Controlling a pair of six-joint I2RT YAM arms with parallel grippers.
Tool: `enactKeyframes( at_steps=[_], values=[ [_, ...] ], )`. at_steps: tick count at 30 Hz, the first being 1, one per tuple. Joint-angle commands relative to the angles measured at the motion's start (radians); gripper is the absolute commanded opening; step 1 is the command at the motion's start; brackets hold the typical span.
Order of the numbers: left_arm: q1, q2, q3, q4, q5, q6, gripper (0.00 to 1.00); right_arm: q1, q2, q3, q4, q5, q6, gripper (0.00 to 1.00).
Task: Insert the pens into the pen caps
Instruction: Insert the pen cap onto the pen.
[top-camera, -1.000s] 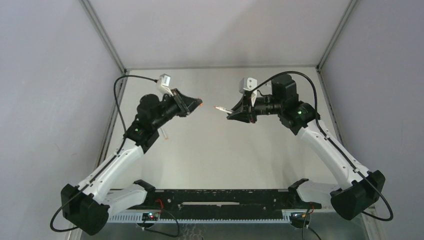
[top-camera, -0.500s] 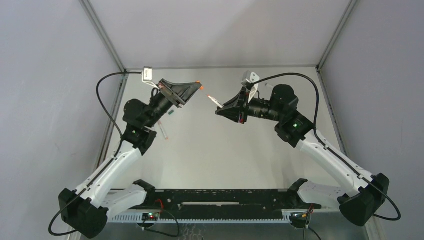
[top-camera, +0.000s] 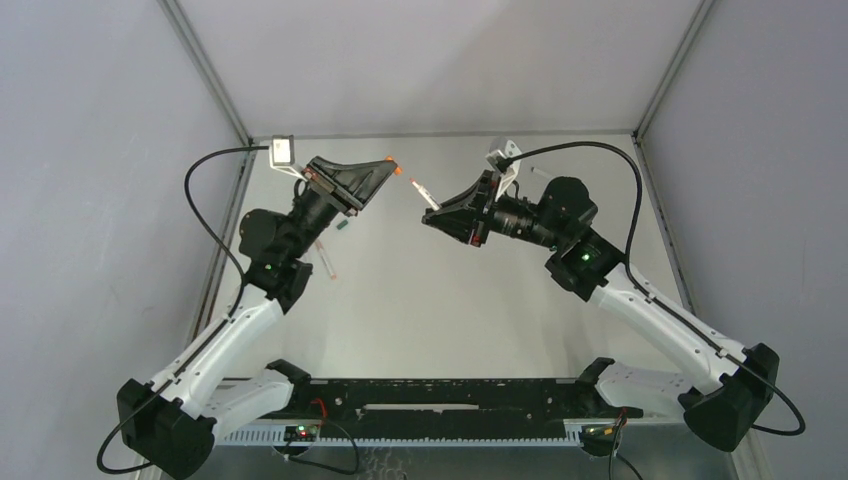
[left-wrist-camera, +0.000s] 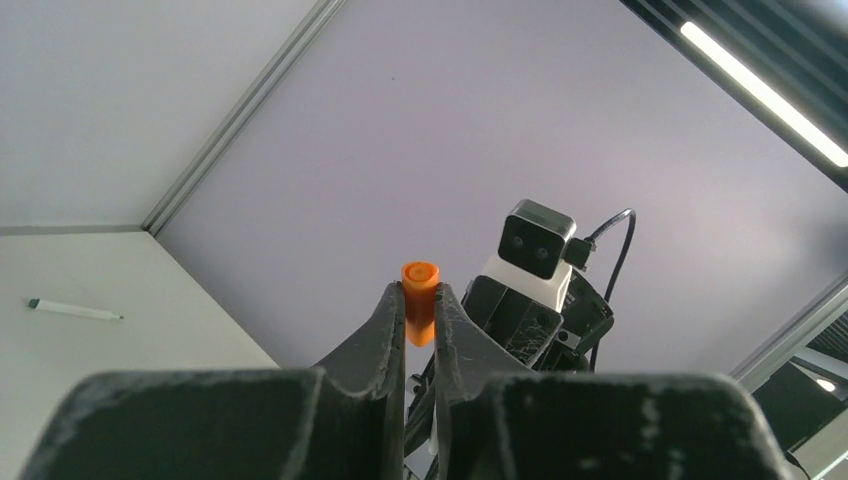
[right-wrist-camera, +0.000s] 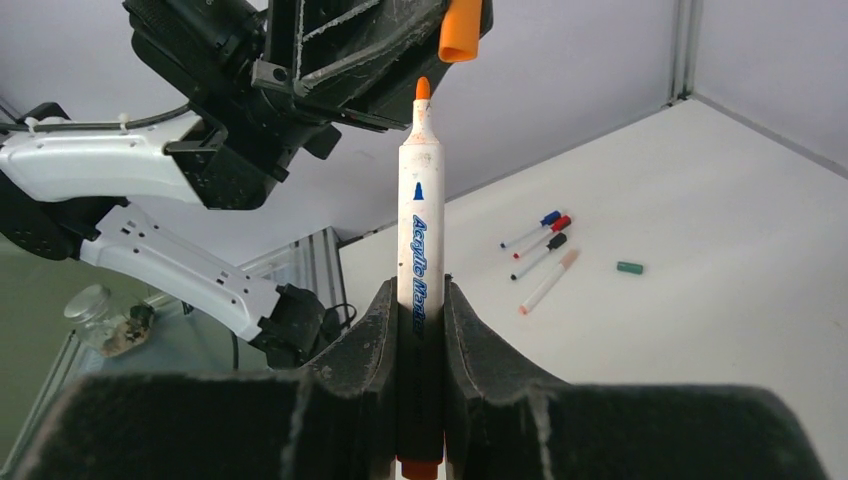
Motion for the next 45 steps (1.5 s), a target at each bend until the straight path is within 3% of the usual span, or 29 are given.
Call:
enactKeyframes(
  at_steps=[1,45],
  values=[
    [0.0,-0.015,-0.028,0.054,0.024,-0.014,0.0,0.024,0.002,-0.01,0.065,0.036,0.048,0.0],
    [-0.027,0.014,-0.022,0.085,0.058,-0.03,0.0,0.057,0.037,-0.005,0.113,0.084,0.082,0.0]
  ],
)
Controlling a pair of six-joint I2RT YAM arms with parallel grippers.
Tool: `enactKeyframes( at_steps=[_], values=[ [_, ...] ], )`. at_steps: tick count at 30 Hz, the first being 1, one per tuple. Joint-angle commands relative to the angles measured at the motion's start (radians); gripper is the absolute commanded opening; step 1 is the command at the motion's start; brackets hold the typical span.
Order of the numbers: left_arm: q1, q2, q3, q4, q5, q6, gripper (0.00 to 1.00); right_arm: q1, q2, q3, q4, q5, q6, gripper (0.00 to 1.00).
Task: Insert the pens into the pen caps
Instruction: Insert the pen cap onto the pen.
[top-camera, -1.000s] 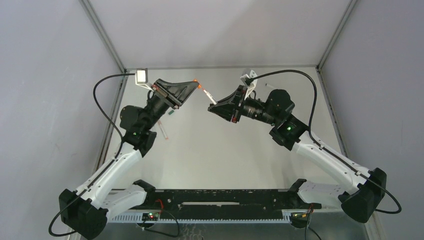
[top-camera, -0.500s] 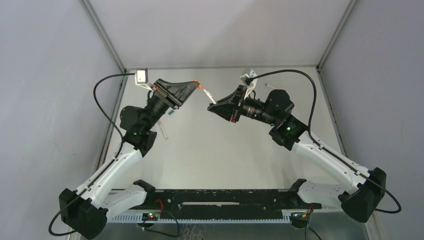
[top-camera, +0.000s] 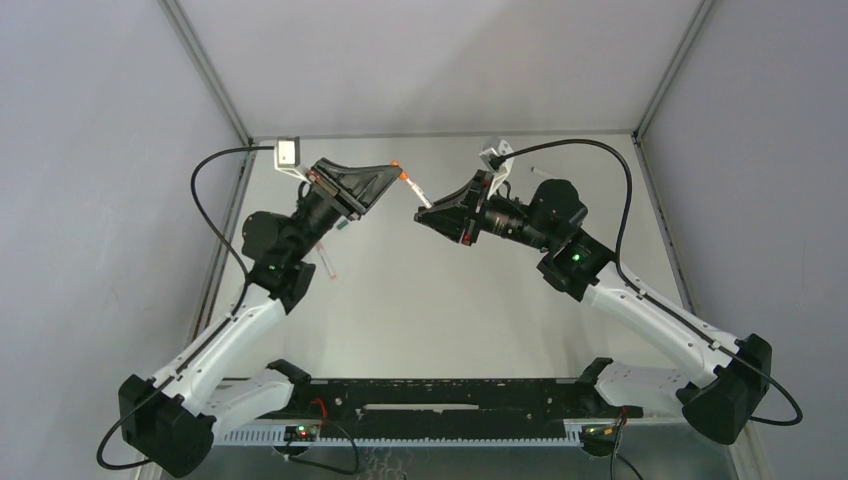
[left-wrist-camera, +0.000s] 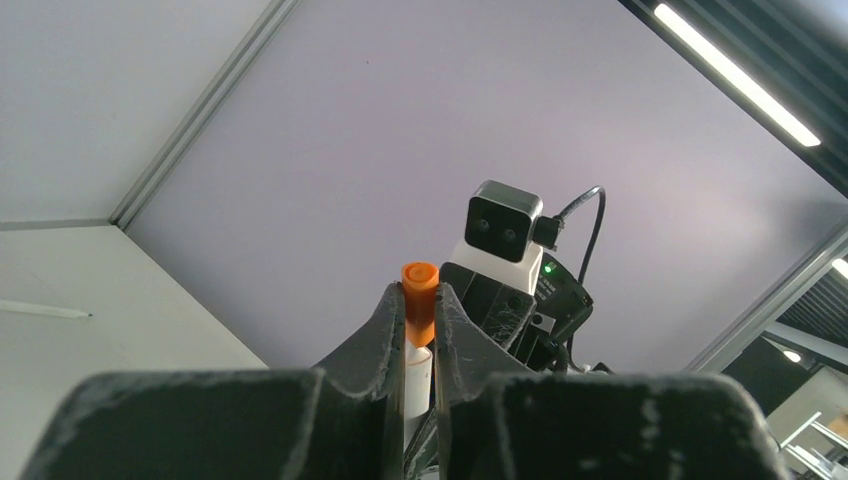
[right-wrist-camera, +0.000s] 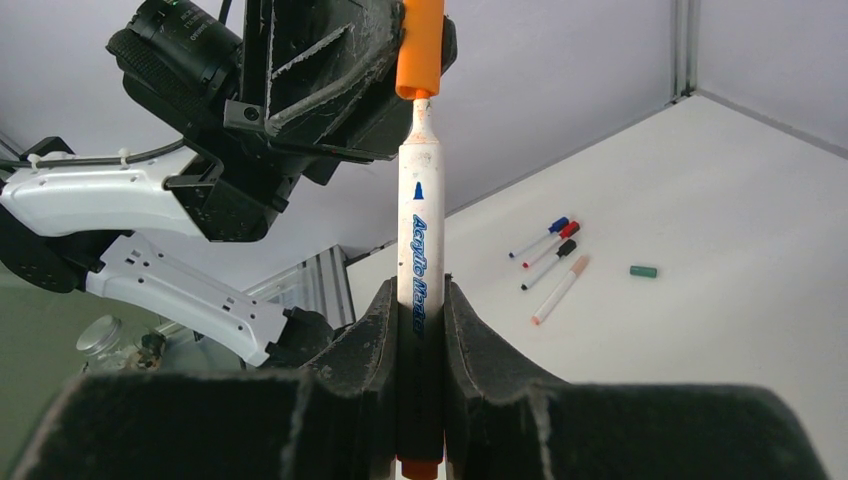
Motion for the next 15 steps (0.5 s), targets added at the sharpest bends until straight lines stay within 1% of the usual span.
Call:
enactKeyframes(
  at_steps=[1,5,9,15],
  values=[
    [-0.011,0.006,-0.011,0.033,0.027,-0.011,0.0,0.011,0.005,0.003,0.054,0.006,0.019,0.0],
    [-0.016,0.013,-0.014,0.025,0.039,0.002,0.0,0.011,0.007,0.007,0.058,0.003,0.016,0.0],
    [-0.03,0.019,-0.014,-0.015,0.06,0.049,0.0,0.009,0.007,0.007,0.075,-0.01,0.015,0.0],
    [-0.032,0.02,-0.029,-0.022,0.109,0.079,0.01,-0.016,0.012,0.006,0.122,-0.058,0.059,0.0]
  ],
)
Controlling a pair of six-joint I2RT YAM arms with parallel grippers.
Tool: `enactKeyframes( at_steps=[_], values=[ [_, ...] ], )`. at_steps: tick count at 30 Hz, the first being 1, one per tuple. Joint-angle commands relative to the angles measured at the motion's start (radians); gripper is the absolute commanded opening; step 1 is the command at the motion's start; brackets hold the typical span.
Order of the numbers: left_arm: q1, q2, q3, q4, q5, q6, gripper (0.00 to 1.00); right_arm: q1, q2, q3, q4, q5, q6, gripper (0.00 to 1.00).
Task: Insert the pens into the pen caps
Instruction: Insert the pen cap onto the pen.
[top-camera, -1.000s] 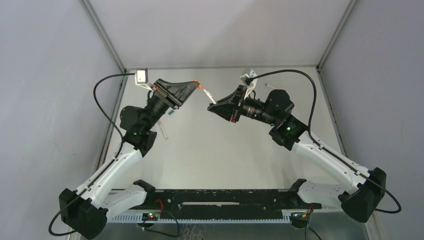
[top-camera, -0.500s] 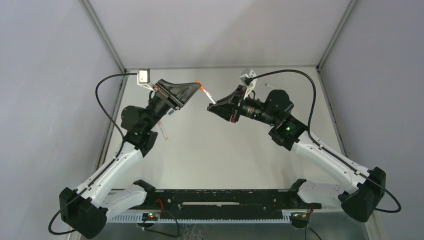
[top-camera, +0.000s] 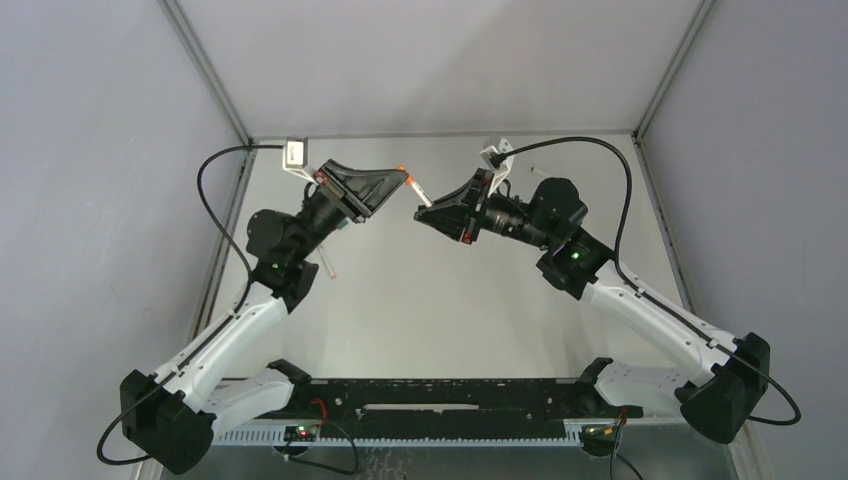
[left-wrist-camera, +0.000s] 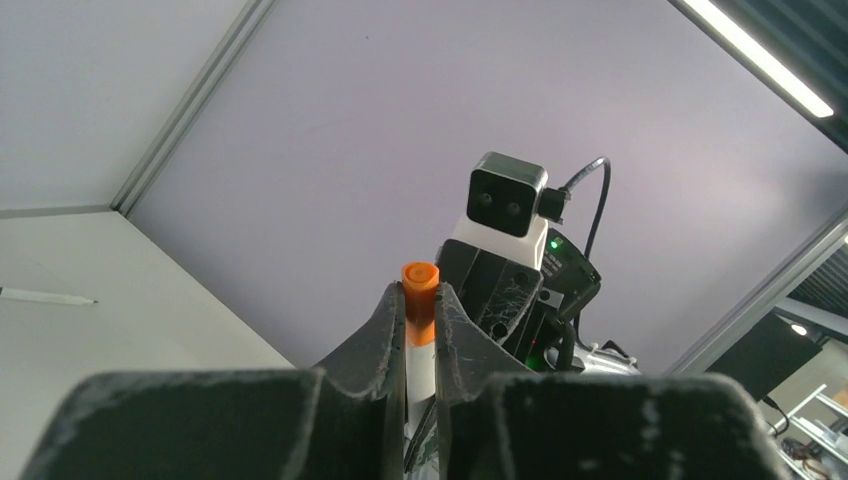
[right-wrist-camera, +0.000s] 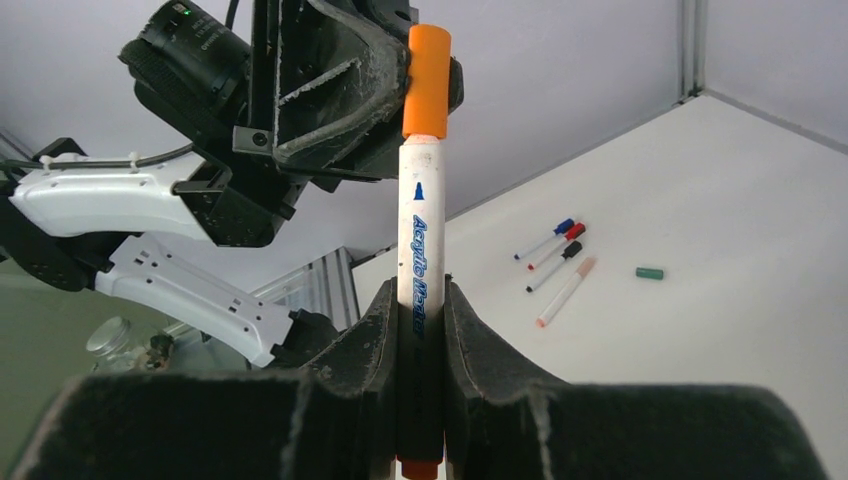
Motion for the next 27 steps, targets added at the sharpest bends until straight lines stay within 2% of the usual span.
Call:
enactKeyframes(
  at_steps=[1,8,17,22,27],
  values=[
    [-0.012,0.005,-0.029,-0.003,0.091,0.043,0.04,-0.01,0.004,0.007,0.116,-0.057,0.049,0.0],
    [-0.012,0.008,-0.039,0.059,0.116,0.025,0.22,-0.017,0.002,0.007,0.141,-0.107,0.057,0.0],
    [-0.008,-0.011,-0.055,0.082,0.121,0.032,0.53,-0.034,-0.018,-0.015,0.167,-0.133,0.073,0.0],
    [0.01,-0.078,-0.098,0.086,0.136,0.099,0.74,-0.055,-0.042,-0.035,0.188,-0.159,0.082,0.0],
    [0.031,-0.165,-0.117,0.088,0.169,0.235,0.88,-0.086,-0.069,-0.061,0.232,-0.219,0.094,0.0]
  ],
)
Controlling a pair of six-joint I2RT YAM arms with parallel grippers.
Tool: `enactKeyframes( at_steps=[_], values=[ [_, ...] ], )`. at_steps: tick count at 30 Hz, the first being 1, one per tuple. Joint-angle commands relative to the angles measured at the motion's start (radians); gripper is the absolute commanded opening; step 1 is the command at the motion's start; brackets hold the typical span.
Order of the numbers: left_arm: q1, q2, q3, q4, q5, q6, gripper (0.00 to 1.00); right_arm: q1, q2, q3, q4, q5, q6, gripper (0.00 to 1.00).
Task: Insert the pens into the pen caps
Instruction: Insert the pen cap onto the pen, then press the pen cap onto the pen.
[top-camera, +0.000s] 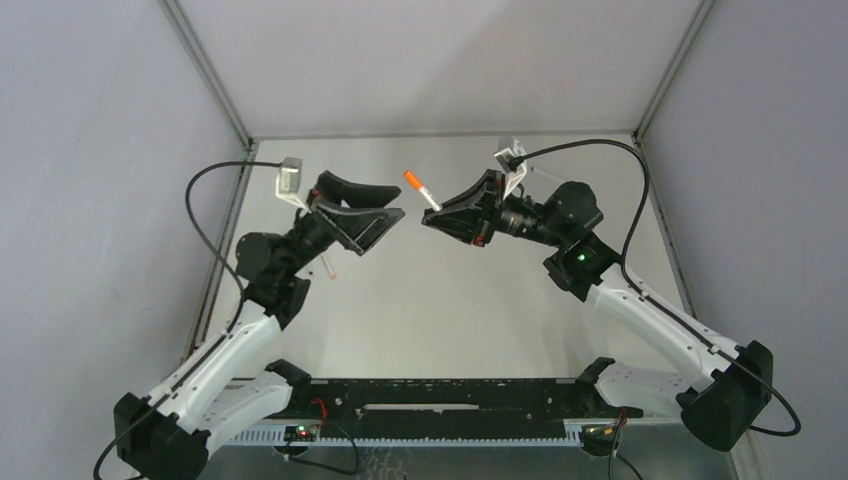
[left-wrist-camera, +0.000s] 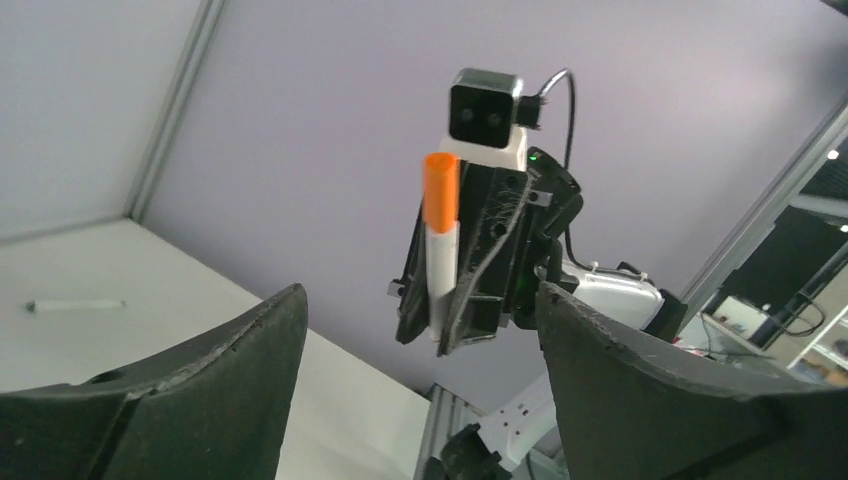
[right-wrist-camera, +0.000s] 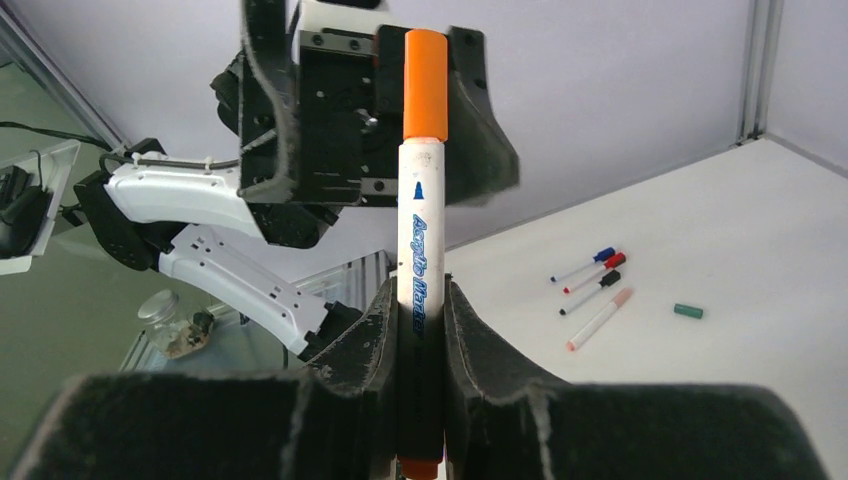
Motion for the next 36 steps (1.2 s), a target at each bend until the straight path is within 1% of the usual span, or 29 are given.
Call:
enactKeyframes(
  at_steps=[1,4,5,9,13,14,16,19,21,23,27,29,35,36],
  values=[
    [0.016,-0.09,-0.008,0.04,0.05,0.156,0.89,-0.027,-0.053,-0.016,0.094,-0.071,0.03,0.0],
    [0.021,-0.111,0.014,0.04,0.036,0.206,0.98,-0.044,-0.068,-0.029,0.106,-0.11,0.034,0.0],
    [0.022,-0.108,0.031,0.04,0.034,0.212,1.0,-0.047,-0.073,-0.034,0.107,-0.12,0.037,0.0],
    [0.029,-0.057,0.104,0.053,0.038,0.191,1.0,-0.062,-0.094,-0.052,0.11,-0.15,0.054,0.0],
    [0.029,0.043,0.162,0.167,0.059,0.086,0.99,-0.065,-0.107,-0.068,0.106,-0.156,0.059,0.0],
    [0.029,0.07,0.175,0.205,0.066,0.052,0.98,-0.066,-0.109,-0.07,0.105,-0.156,0.061,0.0],
    [0.029,0.124,0.188,0.312,0.08,-0.034,0.92,-0.066,-0.112,-0.072,0.105,-0.156,0.064,0.0],
    [0.026,0.203,0.197,0.52,0.104,-0.158,0.82,-0.066,-0.112,-0.072,0.107,-0.151,0.069,0.0],
    [0.022,0.246,0.2,0.632,0.111,-0.236,0.79,-0.066,-0.109,-0.072,0.107,-0.146,0.073,0.0],
    [0.009,0.266,0.207,0.651,0.122,-0.243,0.78,-0.066,-0.105,-0.072,0.11,-0.141,0.08,0.0],
    [-0.017,0.272,0.211,0.65,0.128,-0.207,0.78,-0.066,-0.098,-0.072,0.115,-0.134,0.094,0.0],
    [-0.021,0.277,0.213,0.65,0.127,-0.206,0.76,-0.067,-0.092,-0.071,0.118,-0.131,0.101,0.0],
    [-0.034,0.302,0.226,0.649,0.136,-0.209,0.63,-0.067,-0.077,-0.064,0.123,-0.129,0.12,0.0],
    [-0.036,0.306,0.228,0.651,0.138,-0.21,0.6,-0.066,-0.076,-0.062,0.124,-0.129,0.121,0.0]
  ],
)
